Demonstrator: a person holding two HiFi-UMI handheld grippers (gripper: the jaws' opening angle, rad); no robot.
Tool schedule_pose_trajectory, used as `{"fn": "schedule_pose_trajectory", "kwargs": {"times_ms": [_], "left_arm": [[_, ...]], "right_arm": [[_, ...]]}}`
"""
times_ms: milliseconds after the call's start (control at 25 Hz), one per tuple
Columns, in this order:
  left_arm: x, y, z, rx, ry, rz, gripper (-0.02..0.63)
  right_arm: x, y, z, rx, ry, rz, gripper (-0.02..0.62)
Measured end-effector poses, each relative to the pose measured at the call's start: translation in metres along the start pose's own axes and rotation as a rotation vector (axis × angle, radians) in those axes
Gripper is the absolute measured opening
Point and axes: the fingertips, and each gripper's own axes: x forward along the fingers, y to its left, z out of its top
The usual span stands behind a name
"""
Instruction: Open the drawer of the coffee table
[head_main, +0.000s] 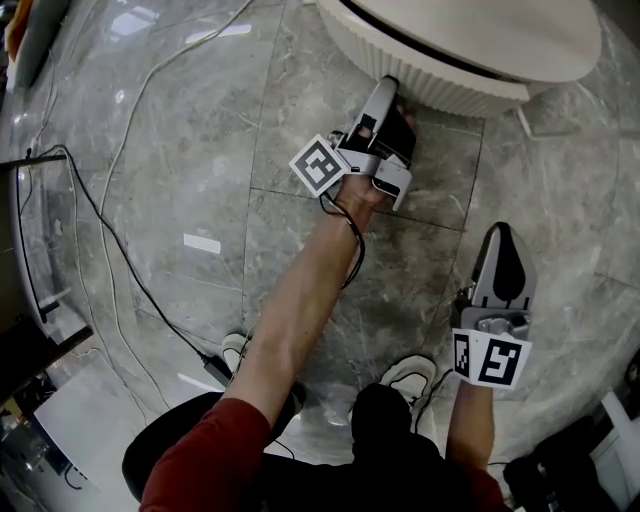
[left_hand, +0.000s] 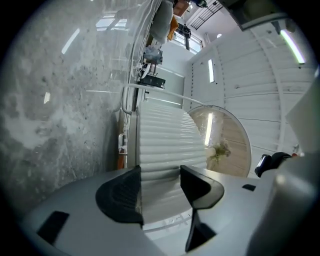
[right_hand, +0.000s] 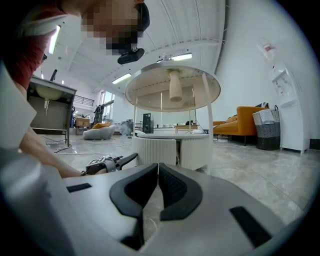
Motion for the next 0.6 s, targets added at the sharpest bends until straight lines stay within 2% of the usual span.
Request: {"fn": "schedule_pose_trajectory", "kwargs": {"times_ms": [320, 600], "left_arm": [[-0.054, -0.021, 0.002, 0.007, -0.002, 0.016, 0.262], [-0.105, -0.041, 0.002, 0.005, -0.044, 0.015, 0.262]], "right_arm": [[-0.004, 0.017, 0.007, -0.014, -0.019, 0.006, 0.023], [-0.009, 0.032, 0.017, -0.027, -0.039, 0.012, 0.023]]}}
